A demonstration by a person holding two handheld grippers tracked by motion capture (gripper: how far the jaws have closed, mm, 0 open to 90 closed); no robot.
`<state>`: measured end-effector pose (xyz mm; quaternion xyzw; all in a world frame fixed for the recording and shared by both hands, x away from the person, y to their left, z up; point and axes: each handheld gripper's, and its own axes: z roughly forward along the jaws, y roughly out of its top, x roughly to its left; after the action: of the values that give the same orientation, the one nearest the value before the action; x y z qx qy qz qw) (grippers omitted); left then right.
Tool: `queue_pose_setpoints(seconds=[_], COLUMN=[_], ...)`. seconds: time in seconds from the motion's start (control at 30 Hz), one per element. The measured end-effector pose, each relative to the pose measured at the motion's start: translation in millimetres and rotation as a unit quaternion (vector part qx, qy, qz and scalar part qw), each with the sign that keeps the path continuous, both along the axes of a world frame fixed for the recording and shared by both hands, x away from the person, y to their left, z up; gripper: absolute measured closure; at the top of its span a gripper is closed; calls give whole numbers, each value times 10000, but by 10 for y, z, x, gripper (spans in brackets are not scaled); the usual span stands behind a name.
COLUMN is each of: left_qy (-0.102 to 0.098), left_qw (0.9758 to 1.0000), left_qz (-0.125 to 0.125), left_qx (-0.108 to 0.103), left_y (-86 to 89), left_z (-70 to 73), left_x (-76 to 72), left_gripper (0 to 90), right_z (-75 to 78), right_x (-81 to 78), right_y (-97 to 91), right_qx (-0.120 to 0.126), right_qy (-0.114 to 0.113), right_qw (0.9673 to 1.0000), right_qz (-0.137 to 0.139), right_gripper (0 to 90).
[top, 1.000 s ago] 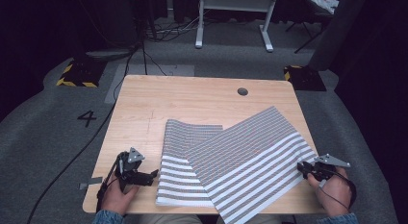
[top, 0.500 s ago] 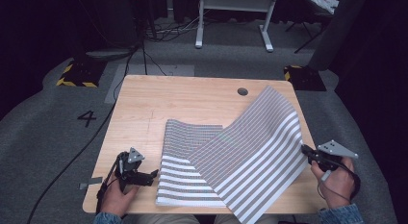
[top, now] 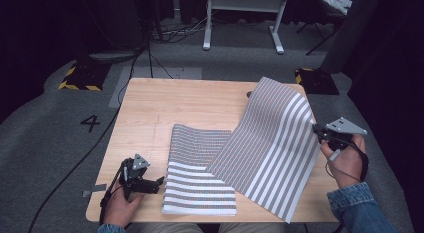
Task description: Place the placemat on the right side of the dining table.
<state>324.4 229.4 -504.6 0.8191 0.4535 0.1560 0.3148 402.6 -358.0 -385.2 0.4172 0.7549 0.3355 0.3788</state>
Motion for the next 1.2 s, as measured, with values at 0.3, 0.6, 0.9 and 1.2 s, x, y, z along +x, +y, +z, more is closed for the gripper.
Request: queue_pose_setpoints(seconds=[0.3,0.6,0.9,1.2], left_qy=[-3,5,24,6], left_qw=[10000,10000,10000,10000], left_qz=[6,5,-37,-4], left_qx=[-1,-2,1,16], left_y=[-1,-1,2,0], left_z=[0,1,3,3], left_x=[1,1,14,9], left_gripper=[1,1,1,1], right_z=[-67,-81,-61,-135], right_x=[550,174,-322,-588], right_y=[-112,-23,480,1107], right_qx=[-8,392,740,899], right_qy=[-711,-389,327,1058], right_qw=[9963,9984,9953,9825], right_qz=[-485,-119,526,1240], right_gripper=[492,421,400,378])
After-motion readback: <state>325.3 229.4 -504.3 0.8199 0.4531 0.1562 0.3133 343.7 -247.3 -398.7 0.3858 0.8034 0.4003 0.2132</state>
